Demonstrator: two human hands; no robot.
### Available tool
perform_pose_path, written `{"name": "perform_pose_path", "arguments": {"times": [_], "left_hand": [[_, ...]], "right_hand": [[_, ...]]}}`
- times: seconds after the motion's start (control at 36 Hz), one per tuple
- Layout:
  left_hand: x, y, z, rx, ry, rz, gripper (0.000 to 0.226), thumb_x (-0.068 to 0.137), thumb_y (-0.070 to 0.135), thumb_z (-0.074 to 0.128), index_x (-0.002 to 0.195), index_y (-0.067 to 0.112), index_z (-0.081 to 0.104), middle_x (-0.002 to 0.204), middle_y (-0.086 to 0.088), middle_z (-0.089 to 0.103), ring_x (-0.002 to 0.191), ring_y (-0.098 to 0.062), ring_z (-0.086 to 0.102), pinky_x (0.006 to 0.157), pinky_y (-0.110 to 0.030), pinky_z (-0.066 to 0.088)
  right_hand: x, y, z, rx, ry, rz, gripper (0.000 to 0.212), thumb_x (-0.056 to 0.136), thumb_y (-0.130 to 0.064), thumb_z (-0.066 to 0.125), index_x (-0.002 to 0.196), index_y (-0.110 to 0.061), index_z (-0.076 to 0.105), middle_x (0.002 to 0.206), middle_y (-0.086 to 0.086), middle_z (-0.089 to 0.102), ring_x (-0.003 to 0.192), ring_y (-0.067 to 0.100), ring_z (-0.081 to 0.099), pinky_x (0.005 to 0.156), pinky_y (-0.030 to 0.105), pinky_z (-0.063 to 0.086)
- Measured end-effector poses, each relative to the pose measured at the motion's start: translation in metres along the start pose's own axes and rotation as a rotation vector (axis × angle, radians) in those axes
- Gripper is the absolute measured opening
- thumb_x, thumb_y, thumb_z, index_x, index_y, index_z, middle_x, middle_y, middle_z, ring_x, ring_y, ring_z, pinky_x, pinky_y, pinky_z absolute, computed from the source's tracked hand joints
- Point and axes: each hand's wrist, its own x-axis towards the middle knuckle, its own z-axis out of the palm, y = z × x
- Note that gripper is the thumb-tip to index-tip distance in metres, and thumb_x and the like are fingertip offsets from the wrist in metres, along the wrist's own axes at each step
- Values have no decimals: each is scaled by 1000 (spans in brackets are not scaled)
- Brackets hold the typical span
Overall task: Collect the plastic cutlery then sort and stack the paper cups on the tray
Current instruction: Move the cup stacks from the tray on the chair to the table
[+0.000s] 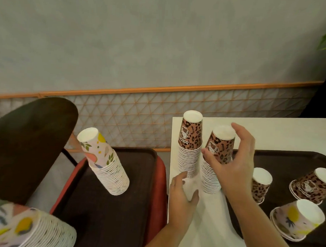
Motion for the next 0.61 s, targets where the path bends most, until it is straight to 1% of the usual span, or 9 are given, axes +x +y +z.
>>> {"name": "perform_pose_path", "arguments": {"times": [0.08,0.11,0.25,0.33,0.39,0.44,0.53,0.58,0.61], "left_hand": [[-9,5,-35,64,65,97,46,82,13,65,117,36,44,118,13,47,107,-4,47,96,-25,43],[-13,6,-47,87,103,135,44,82,14,65,117,33,48,118,12,48,108,-4,46,97,-23,41],[-34,3,-106,187,306,270,39,82,24,60,119,31,51,121,13,49,113,-5,45,100,-28,41],[-48,4,-145,266,439,351,38,81,32,55,118,31,49,119,12,52,113,-6,45,101,-19,29],[-56,4,-171,315,539,397,39,79,31,56,118,28,50,119,10,53,112,-8,43,99,-18,24],[-64,2,-197,339,638,407,43,78,31,57,120,24,50,122,6,52,115,-10,42,99,-23,25],[-75,-6,-234,299,793,329,55,76,35,60,127,22,42,131,-2,45,125,-15,35,107,-34,25],[-83,-15,-255,285,899,283,68,72,31,69,130,20,35,134,-1,32,127,-21,31,104,-49,35],[-86,-20,-264,290,933,258,77,68,24,77,130,18,33,135,-2,28,126,-23,30,100,-52,39]], "right_hand": [[-8,-23,13,44,-29,-81,67,73,-44,68,128,-14,44,125,-4,44,117,6,42,98,6,31],[-11,-32,18,60,-52,-103,62,75,-44,64,125,-12,47,122,-3,47,114,6,44,95,4,30],[-37,-72,47,141,-116,-177,45,81,-36,61,120,-17,49,115,-7,50,108,6,49,93,8,35],[-53,-94,67,240,-158,-169,41,81,-26,66,118,-22,48,113,-5,52,107,5,51,91,8,37],[-64,-109,82,278,-204,-160,40,81,-31,65,117,-23,50,113,-5,53,108,5,52,90,14,41],[-75,-124,97,295,-264,-165,39,81,-33,64,116,-24,51,113,-5,54,107,3,52,88,16,43],[-92,-147,121,317,-373,-186,37,80,-28,66,113,-18,53,111,-2,56,103,0,53,86,5,37],[-104,-162,137,338,-464,-182,38,79,-29,67,113,-20,52,110,-7,54,102,-2,52,84,1,35],[-110,-169,144,343,-506,-183,38,79,-29,68,113,-24,51,111,-10,53,103,-3,51,83,0,34]]}}
